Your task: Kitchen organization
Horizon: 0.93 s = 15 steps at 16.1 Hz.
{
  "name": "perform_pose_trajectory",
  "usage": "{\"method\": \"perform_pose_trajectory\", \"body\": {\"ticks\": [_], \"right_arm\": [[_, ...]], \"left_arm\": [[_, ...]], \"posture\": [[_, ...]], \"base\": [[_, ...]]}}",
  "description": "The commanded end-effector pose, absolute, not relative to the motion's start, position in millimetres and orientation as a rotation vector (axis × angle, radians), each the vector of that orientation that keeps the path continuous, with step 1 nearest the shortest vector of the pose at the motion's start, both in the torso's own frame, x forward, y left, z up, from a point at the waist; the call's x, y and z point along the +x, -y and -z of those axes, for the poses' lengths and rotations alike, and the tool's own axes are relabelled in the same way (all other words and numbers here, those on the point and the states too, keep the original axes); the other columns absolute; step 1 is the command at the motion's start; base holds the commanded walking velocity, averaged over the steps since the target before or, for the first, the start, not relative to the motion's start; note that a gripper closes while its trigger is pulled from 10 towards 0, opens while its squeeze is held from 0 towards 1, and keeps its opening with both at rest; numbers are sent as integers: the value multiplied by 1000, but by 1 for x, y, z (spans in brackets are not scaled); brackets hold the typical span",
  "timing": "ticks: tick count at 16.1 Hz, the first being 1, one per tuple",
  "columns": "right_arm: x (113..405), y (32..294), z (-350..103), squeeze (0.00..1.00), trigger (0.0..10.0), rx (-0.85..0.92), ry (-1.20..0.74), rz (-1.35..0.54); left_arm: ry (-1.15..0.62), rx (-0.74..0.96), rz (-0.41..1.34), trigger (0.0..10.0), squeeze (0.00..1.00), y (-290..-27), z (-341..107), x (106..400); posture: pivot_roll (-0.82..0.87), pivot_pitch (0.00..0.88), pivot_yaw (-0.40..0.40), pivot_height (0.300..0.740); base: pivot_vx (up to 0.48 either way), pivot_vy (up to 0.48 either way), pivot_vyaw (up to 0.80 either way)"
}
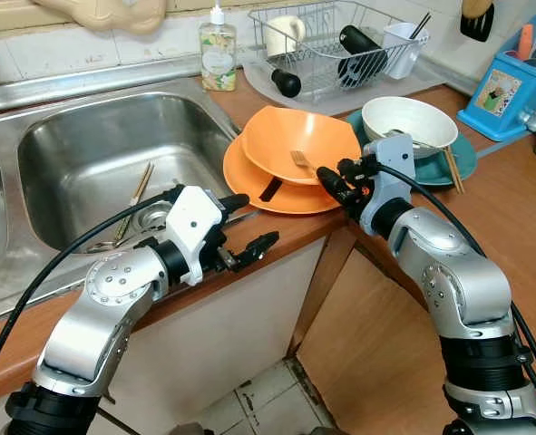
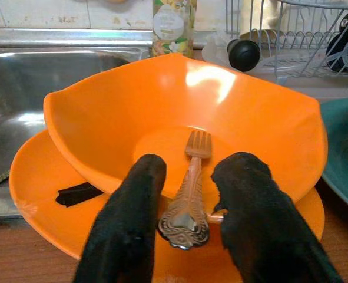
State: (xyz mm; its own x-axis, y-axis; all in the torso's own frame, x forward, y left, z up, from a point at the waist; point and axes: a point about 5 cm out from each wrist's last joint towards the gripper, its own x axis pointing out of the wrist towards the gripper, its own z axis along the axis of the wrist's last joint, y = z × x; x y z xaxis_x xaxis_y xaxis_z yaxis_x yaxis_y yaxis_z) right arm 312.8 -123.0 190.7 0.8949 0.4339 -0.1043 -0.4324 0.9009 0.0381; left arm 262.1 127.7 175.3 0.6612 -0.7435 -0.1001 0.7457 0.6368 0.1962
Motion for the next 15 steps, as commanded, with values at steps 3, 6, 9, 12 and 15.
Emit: {"method": "perform_pose_trajectory", "body": {"ticks": [3,6,9,12,15], "right_arm": [[313,127,-190,0,0,18,-116,-430],[314,128,-191,0,0,21,-109,-429],[313,127,-205,0,0,48,-45,-470],[310,125,-218,0,0,70,18,-541],[302,123,-230,0,0,90,68,-659]], "left_arm": [[6,241,878,10000,333,-123,-181,261],[13,255,869,10000,184,-123,-183,262],[47,335,854,10000,0,-124,-189,266],[94,401,839,10000,0,-123,-194,270],[202,522,788,10000,0,-119,-208,280]], "posture": [[-113,0,-19,740],[-111,0,-20,740],[-111,0,-19,740],[-112,0,-18,740],[-112,0,-21,740]], "base": [[0,0,0],[0,0,0],[0,0,0],[0,0,0],[0,0,0]]}}
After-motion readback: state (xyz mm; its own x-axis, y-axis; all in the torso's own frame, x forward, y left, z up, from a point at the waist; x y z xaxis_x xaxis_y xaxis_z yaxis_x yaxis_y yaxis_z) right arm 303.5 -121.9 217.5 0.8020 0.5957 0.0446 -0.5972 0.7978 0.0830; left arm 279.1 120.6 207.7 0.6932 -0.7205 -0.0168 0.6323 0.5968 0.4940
